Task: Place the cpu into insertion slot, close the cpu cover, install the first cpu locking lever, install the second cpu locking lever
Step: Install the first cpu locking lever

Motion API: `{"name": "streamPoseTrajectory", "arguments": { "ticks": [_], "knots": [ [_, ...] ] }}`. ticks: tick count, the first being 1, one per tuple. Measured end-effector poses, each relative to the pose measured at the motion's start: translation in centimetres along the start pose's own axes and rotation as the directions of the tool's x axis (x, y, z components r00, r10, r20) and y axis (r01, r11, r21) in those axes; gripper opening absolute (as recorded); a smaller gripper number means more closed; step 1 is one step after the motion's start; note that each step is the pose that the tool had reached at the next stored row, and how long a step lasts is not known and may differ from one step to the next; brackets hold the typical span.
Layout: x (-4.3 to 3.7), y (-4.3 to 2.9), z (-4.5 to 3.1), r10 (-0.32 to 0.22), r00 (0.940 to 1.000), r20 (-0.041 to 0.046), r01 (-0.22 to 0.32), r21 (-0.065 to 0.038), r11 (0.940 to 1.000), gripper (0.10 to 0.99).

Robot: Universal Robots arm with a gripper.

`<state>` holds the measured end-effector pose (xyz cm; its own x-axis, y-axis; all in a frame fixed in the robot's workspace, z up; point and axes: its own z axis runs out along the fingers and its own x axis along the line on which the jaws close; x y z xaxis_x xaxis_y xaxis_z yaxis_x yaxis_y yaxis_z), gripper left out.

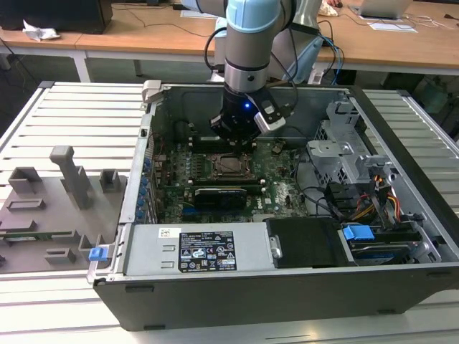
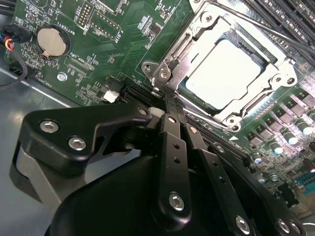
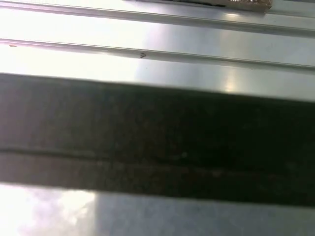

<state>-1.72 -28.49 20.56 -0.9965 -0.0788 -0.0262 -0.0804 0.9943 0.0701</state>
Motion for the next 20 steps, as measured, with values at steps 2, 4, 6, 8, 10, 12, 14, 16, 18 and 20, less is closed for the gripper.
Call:
{"name": "streamPoseTrajectory", "arguments": {
  "ticks": [2, 4, 6, 8, 10, 12, 14, 16, 18, 20],
  "knots": [
    [-0.01, 0.0, 0.05, 0.0, 1.0, -0.0002, 0.0, 0.003, 1.0, 0.106],
    [0.01, -0.02, 0.17, 0.0, 1.0, -0.0012, 0.0, 0.01, 1.0, 0.106],
    [0.0, -0.02, 0.31, 0.0, 1.0, -0.0005, 0.0, 0.012, 0.9999, 0.106],
    [0.0, -0.01, 0.08, 0.0, 1.0, -0.001, 0.0, 0.013, 0.9999, 0.106],
    [-0.01, -0.03, 0.29, -0.001, 1.0, -0.0028, 0.001, 0.028, 0.9996, 0.106],
    [-0.03, -0.02, 0.24, -0.001, 1.0, -0.0023, 0.001, 0.031, 0.9995, 0.106],
    [-0.04, 0.01, 0.06, -0.001, 1.0, -0.0016, 0.001, 0.031, 0.9995, 0.106],
    [-0.03, 0.0, -0.1, -0.001, 1.0, -0.0026, 0.001, 0.031, 0.9995, 0.106],
    [-0.04, 0.01, -0.07, -0.001, 1.0, -0.0025, 0.001, 0.033, 0.9994, 0.106],
    [-0.05, -0.01, 0.03, -0.001, 1.0, -0.0033, 0.001, 0.039, 0.9992, 0.106]
  ]
}}
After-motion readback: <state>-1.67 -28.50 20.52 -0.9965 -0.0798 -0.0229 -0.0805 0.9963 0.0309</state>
